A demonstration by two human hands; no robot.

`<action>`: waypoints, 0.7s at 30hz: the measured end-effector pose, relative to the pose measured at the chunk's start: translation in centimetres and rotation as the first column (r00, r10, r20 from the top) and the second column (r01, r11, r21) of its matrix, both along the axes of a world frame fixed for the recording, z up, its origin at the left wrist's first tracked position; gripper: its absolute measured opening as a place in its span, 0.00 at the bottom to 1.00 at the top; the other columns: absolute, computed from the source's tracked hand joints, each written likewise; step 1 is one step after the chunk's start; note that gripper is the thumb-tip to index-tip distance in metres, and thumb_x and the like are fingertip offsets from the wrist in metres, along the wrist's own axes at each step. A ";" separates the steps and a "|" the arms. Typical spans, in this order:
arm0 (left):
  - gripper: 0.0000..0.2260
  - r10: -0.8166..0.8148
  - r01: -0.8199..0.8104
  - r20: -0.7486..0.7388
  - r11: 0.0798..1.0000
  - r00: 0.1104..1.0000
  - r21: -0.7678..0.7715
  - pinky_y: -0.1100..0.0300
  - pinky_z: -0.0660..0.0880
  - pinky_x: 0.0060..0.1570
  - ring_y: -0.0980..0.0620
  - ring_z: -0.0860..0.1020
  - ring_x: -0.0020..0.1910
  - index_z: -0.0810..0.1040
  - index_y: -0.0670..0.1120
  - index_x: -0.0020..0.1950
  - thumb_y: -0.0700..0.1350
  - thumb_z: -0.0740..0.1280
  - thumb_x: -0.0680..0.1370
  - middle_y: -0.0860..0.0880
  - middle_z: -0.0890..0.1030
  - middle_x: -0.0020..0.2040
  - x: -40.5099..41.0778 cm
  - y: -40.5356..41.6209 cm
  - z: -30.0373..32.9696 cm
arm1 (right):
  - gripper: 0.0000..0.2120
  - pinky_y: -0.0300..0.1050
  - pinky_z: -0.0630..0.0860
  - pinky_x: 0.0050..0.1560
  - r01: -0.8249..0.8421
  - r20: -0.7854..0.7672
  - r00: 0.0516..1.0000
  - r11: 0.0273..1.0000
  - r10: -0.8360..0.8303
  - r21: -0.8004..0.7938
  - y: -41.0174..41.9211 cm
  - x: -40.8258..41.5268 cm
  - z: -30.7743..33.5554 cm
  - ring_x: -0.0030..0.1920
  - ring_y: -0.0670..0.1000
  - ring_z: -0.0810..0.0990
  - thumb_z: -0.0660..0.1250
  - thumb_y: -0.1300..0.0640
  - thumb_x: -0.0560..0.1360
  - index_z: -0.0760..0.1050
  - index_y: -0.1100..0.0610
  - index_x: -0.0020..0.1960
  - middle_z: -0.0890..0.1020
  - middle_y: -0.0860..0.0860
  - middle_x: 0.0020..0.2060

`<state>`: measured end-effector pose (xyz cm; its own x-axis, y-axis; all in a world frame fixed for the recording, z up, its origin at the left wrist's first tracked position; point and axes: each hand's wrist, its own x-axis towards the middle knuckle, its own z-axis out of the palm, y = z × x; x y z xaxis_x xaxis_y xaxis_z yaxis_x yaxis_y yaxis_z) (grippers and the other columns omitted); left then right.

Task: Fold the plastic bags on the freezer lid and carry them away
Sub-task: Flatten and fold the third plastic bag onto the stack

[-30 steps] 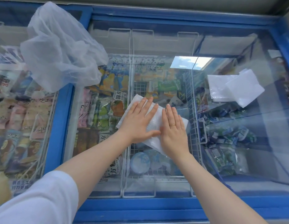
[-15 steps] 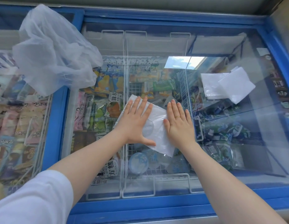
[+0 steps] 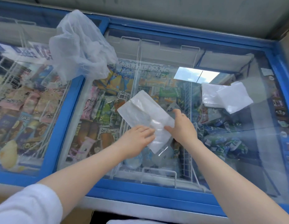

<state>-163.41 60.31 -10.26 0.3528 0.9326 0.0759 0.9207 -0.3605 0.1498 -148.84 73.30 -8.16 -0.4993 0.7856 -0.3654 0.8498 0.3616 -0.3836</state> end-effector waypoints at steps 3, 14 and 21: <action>0.22 0.179 -0.175 0.056 0.983 0.982 -0.057 0.48 0.74 0.57 0.44 0.79 0.56 0.80 0.40 0.53 0.54 0.56 0.74 0.41 0.80 0.58 1.0 -1.2 -0.4 | 0.21 0.48 0.70 0.36 0.023 -0.133 0.990 0.987 -0.044 -0.157 0.6 0.2 0.6 0.36 0.57 0.75 0.63 0.59 0.75 0.61 0.54 0.64 0.75 0.54 0.38; 0.25 0.583 -0.468 0.440 0.812 0.683 -0.349 0.60 0.42 0.72 0.50 0.56 0.74 0.62 0.46 0.73 0.39 0.64 0.76 0.48 0.62 0.74 2.5 -2.8 -2.0 | 0.16 0.41 0.79 0.34 -0.042 -0.276 0.865 0.489 -0.418 -0.871 0.2 4.2 2.7 0.36 0.53 0.83 0.52 0.70 0.74 0.77 0.60 0.50 0.83 0.59 0.41; 0.16 0.646 -0.259 0.574 0.747 0.503 -0.613 0.53 0.71 0.62 0.54 0.74 0.62 0.74 0.52 0.65 0.39 0.59 0.80 0.54 0.77 0.62 1.2 -3.2 0.3 | 0.23 0.49 0.60 0.65 -0.498 -0.272 0.833 0.867 0.482 0.011 1.1 5.2 1.2 0.68 0.53 0.61 0.71 0.60 0.71 0.74 0.47 0.63 0.66 0.50 0.68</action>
<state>-162.25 57.09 -9.99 -0.1266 0.9363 -0.3277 0.4327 0.3494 0.8311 -143.63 74.35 -6.93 -0.8952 0.3947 -0.2069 0.4353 0.6748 -0.5960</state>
